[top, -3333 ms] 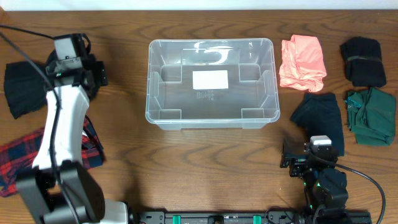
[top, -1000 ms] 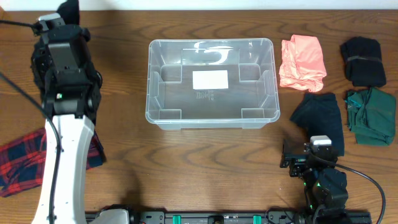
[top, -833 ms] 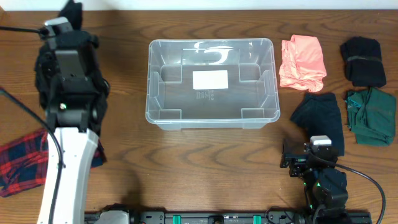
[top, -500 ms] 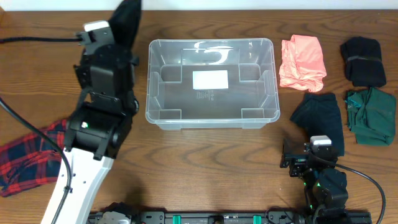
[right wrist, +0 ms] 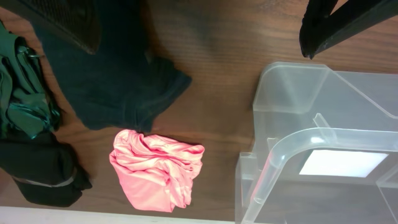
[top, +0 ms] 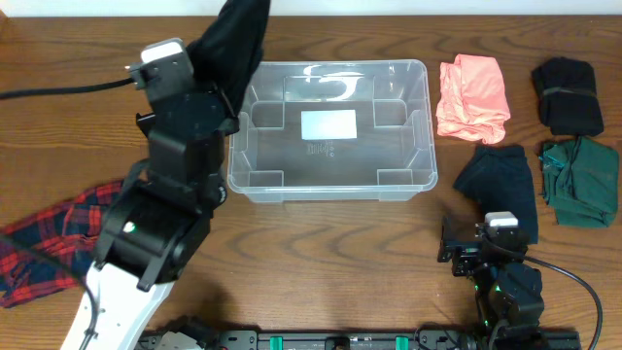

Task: Pack container
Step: 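Lift the black garment with the left gripper and carry it over the bin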

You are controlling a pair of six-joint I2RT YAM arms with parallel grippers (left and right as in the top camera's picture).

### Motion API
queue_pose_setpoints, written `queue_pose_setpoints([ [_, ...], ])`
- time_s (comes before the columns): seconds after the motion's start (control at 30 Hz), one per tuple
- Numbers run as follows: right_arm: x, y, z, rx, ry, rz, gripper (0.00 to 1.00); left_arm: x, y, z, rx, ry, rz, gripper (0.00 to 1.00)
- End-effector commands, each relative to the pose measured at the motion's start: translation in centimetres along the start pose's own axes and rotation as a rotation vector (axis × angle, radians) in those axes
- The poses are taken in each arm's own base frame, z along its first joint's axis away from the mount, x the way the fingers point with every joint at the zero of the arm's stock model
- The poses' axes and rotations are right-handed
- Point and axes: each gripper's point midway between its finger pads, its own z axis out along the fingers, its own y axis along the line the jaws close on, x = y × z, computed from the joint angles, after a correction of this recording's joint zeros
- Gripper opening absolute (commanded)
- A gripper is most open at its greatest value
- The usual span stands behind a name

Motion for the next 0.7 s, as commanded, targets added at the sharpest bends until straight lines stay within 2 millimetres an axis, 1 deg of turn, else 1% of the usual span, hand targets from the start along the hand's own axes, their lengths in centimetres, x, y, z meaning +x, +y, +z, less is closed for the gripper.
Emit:
queue_pose_setpoints([
  [0.0,0.1,-0.2,0.0,0.01,0.002,0.006,0.99,-5.5,-0.8,-4.1,0.158,-0.092,-0.297,0.06],
  [0.13,0.1,-0.2,0.0,0.01,0.002,0.005,0.99,-4.9,-2.8,-4.9,0.294,-0.011,-0.437,0.06],
  [0.27,0.1,-0.2,0.0,0.01,0.002,0.005,0.99,-3.2,-4.9,-4.8,0.375,0.109,-0.537,0.06],
  [0.5,0.1,-0.2,0.0,0.01,0.001,0.006,0.99,0.4,-8.0,-3.0,0.411,0.299,-0.632,0.06],
  [0.67,0.1,-0.2,0.0,0.01,0.002,0.006,0.99,3.3,-10.3,-1.4,0.427,0.434,-0.657,0.05],
])
